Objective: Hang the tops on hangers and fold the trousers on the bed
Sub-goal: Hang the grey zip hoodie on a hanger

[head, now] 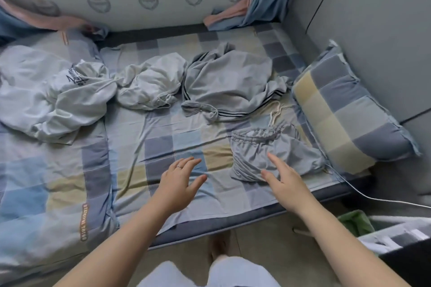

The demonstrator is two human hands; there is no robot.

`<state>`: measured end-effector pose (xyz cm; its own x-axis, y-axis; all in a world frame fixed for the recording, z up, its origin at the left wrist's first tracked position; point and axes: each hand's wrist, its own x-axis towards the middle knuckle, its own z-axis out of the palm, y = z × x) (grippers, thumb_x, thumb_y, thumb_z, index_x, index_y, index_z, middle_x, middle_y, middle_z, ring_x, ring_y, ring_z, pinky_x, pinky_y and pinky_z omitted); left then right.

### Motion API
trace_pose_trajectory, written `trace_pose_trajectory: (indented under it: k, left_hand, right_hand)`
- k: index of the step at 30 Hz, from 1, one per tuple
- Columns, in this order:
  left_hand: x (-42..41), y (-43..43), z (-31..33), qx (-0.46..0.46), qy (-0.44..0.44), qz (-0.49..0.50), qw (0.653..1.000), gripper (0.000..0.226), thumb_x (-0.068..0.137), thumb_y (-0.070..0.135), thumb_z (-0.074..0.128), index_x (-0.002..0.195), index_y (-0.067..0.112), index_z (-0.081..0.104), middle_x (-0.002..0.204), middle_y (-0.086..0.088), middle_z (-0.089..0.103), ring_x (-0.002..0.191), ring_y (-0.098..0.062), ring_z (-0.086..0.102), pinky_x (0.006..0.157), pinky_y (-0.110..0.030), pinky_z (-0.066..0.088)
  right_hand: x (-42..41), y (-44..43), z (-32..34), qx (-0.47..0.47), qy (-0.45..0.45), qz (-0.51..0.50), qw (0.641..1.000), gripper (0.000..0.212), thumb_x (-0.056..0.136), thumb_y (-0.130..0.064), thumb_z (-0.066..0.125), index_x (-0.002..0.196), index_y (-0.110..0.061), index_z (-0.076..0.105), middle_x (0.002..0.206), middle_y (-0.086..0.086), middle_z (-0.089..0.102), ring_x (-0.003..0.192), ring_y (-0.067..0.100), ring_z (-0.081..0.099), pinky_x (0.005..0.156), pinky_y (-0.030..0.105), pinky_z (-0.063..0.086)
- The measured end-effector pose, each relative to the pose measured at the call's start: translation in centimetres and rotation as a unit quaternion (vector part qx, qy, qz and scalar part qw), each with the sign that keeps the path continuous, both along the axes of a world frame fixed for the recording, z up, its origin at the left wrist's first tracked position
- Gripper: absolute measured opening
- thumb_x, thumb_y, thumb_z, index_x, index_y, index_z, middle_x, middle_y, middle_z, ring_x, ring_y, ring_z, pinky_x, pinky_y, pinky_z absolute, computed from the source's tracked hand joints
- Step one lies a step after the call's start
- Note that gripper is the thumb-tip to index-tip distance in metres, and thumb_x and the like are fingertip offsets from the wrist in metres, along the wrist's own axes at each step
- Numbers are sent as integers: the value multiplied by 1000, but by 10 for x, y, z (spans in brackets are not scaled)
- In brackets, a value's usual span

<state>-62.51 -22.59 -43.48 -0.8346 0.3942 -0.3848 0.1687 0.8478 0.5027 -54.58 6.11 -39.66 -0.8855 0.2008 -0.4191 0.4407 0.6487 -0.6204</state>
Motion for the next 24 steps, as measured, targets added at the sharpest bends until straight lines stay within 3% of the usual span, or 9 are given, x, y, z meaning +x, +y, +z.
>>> trace_pose_trajectory:
  k: [3, 8, 12, 15, 19, 24]
  left_hand:
    - [-24, 13, -30, -12, -52, 10, 999, 61, 98, 62, 42, 152, 34, 36, 157, 8, 39, 148, -18, 26, 118, -45, 30]
    - [-91, 14, -84, -36, -71, 20, 997, 58, 99, 58, 45, 151, 34, 37, 155, 9, 40, 147, -17, 28, 116, -41, 32]
    - [-165, 16, -167, -48, -58, 14, 997, 55, 99, 55, 47, 149, 34, 37, 152, 11, 42, 144, -15, 31, 114, -38, 32]
    - [-230, 28, -253, -76, -14, -45, 996, 57, 100, 54, 46, 151, 34, 32, 156, 11, 35, 145, -15, 28, 115, -37, 31]
    - [-322, 57, -370, -117, 68, -81, 987, 66, 98, 50, 52, 155, 34, 23, 164, 3, 21, 151, -24, 17, 119, -43, 24]
    - [-418, 94, -472, -130, 192, -21, 973, 80, 94, 41, 63, 157, 34, 15, 169, -6, 7, 153, -35, 8, 120, -52, 18]
  right_hand:
    - [-30, 10, -28, -12, -48, 5, 999, 58, 102, -47, 47, 156, -32, 28, 162, -10, 30, 150, 15, 24, 120, 39, 26]
    - [-102, 3, -85, -25, -81, 45, 995, 56, 103, -46, 47, 154, -38, 28, 159, -11, 33, 147, 14, 28, 117, 37, 31]
    - [-186, 1, -171, 6, -76, 61, 995, 58, 102, -41, 51, 155, -34, 29, 157, -9, 37, 145, 14, 33, 115, 31, 30]
    - [-262, 7, -263, 42, -50, 77, 995, 60, 100, -37, 53, 155, -30, 29, 155, -6, 40, 142, 17, 36, 114, 32, 31]
    - [-363, 21, -381, 100, -4, 72, 992, 69, 95, -41, 59, 156, -30, 26, 156, 0, 39, 139, 27, 39, 112, 45, 36]
    - [-453, 13, -486, 121, 66, 50, 989, 98, 80, -52, 74, 158, -26, 20, 153, 10, 40, 140, 35, 37, 114, 48, 34]
